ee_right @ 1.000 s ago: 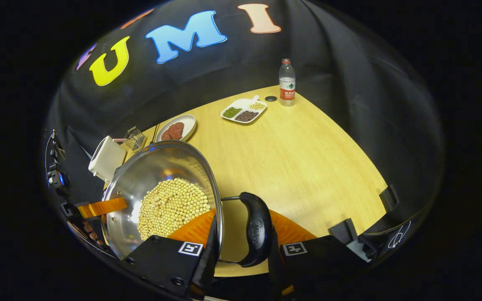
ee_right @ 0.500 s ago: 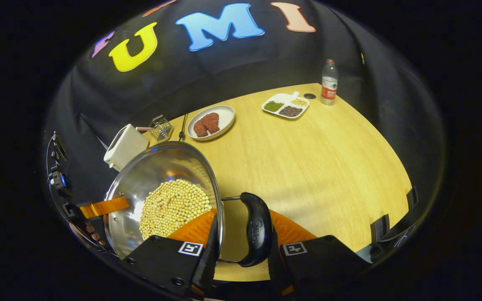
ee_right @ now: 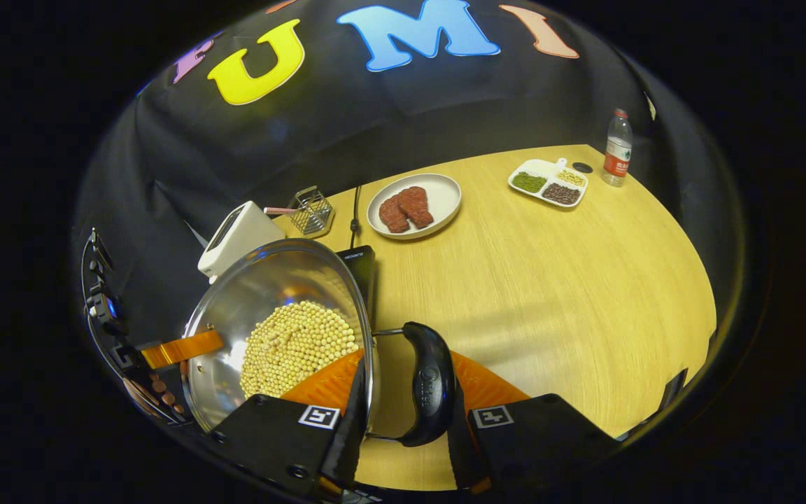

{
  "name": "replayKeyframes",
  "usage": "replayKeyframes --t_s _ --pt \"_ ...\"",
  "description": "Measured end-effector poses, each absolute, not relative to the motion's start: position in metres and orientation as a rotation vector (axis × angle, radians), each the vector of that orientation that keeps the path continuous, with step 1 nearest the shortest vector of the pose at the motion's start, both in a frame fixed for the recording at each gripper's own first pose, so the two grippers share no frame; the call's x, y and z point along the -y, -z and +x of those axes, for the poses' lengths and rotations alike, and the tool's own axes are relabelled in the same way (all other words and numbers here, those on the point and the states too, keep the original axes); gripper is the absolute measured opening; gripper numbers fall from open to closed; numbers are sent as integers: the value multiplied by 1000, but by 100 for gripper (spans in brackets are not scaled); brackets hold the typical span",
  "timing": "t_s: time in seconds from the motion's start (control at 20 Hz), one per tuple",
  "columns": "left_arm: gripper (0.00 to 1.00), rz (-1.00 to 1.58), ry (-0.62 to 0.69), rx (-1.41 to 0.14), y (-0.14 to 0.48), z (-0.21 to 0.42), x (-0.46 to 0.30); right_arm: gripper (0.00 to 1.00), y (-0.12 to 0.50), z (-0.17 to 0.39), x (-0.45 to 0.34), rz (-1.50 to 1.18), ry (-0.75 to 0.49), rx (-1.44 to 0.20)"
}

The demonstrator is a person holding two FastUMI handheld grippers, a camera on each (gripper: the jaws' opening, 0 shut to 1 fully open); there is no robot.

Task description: First push the handle of the pot to place it horizontally, then grasp the pot with both hands and set it on the induction cooktop.

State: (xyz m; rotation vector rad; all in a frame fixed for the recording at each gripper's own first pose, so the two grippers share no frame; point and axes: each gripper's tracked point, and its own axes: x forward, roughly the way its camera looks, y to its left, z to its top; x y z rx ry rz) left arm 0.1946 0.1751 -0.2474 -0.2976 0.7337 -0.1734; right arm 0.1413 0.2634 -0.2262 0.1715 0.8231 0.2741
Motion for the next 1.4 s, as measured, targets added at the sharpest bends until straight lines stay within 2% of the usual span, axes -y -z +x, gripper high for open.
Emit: replayKeyframes --t_s 0.05,0.1,0.2,0.25,0.3,0.5,0.7,0.75,0.8,0.9,1.0,1.15,1.25,1.3,1.4 --pt "49 -301 166 -728 251 199 -180 54 227 146 -271 171 -281 -819" --pt "52 -305 159 -723 252 205 -187 51 227 151 -279 170 -289 -814" --pt "52 -304 145 -716 253 216 -200 51 229 163 -295 165 -307 -805" --pt "51 -303 139 -713 255 221 -207 54 230 167 -301 163 -314 -803" --pt "49 -299 133 -711 254 221 -212 51 233 173 -307 168 -319 -804" --pt "44 -289 114 -708 263 244 -226 51 243 193 -323 193 -326 -815" --pt "45 -284 110 -703 273 260 -230 51 251 210 -329 209 -322 -820" --pt "48 -284 108 -704 276 264 -231 51 253 212 -330 211 -321 -822" --pt "45 -283 107 -707 277 266 -230 51 256 215 -331 212 -320 -825" --pt "48 -281 104 -710 281 270 -232 51 261 219 -332 216 -320 -832" --pt "44 -281 101 -712 285 274 -234 51 265 223 -333 218 -322 -837" --pt "52 -285 91 -716 291 277 -236 51 269 227 -336 220 -324 -845" --pt "44 -282 90 -714 293 278 -238 51 271 229 -337 222 -328 -851" --pt "48 -279 91 -712 294 280 -238 51 271 231 -337 223 -329 -852" --pt "44 -280 91 -710 297 284 -240 54 274 232 -338 228 -326 -857"
